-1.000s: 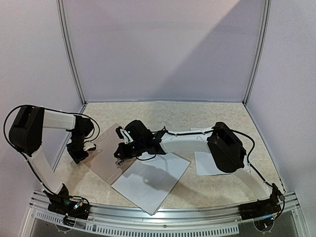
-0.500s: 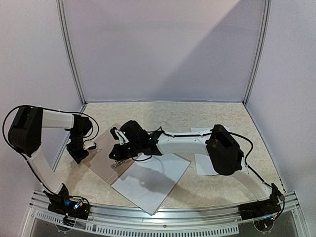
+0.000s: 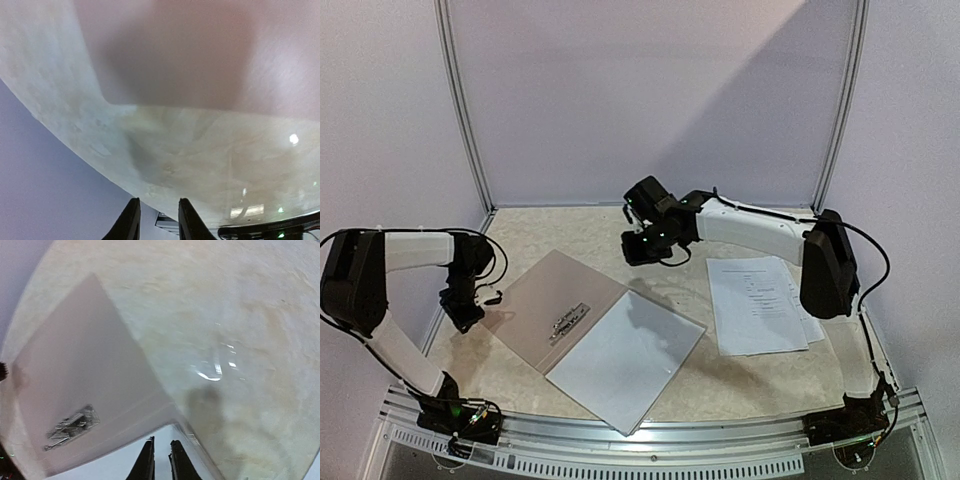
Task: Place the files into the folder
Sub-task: Rotate the folder at the center of the board.
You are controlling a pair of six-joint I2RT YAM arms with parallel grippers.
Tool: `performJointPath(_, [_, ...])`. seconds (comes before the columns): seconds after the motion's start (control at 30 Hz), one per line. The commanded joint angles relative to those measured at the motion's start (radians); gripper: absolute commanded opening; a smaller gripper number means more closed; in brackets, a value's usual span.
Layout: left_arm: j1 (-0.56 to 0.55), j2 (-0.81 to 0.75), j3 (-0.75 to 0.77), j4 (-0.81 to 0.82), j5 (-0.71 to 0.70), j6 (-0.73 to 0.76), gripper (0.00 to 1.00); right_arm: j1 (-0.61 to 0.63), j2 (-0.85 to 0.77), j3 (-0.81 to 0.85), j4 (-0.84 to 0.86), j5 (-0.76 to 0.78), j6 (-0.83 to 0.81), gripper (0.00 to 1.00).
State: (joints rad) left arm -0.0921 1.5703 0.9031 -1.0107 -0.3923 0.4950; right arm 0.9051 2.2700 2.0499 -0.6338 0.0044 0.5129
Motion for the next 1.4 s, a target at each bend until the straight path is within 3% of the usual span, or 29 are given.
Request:
performJointPath(0.0, [0.031,0.021,-0.105,0.053,-0.15,0.053,0.28,-0.055,0.09,-0.048,-0.245,0.132,-0.012,0.07])
performJointPath(0.27, [0.006,0.156,-0.066,0.187,-0.168,0.048,0.27,-0.091,0.138,-0.09,-0.327,0.16,-0.094,0.0])
performJointPath(0.53, [-0.154,0.36,0.075,0.245,-0.209,0.052,0.25,-0.05,-0.018,-0.434,-0.196,0.008,-0.106,0.0])
performJointPath(0.7, [-0.22,0.491,0.187,0.29,-0.234,0.091,0.24,0.021,-0.077,-0.552,-0.18,-0.085,-0.083,0.0])
performJointPath(0.77, [-0.251,0.537,0.272,0.23,-0.211,0.085,0.24,0.05,-0.099,-0.596,-0.167,-0.115,-0.06,0.0])
performJointPath(1.0, [-0.324,0.61,0.345,0.226,-0.355,0.28,0.25,0.143,-0.2,-0.721,-0.079,-0.175,0.081,0.0])
performJointPath(1.2, [-0.355,0.7,0.613,0.121,-0.31,0.246,0.24,0.221,-0.184,-0.73,0.004,-0.227,0.171,0.0])
performJointPath(1.37, [-0.371,0.841,0.947,-0.034,-0.224,0.188,0.24,0.256,-0.183,-0.728,0.097,-0.285,0.227,0.0])
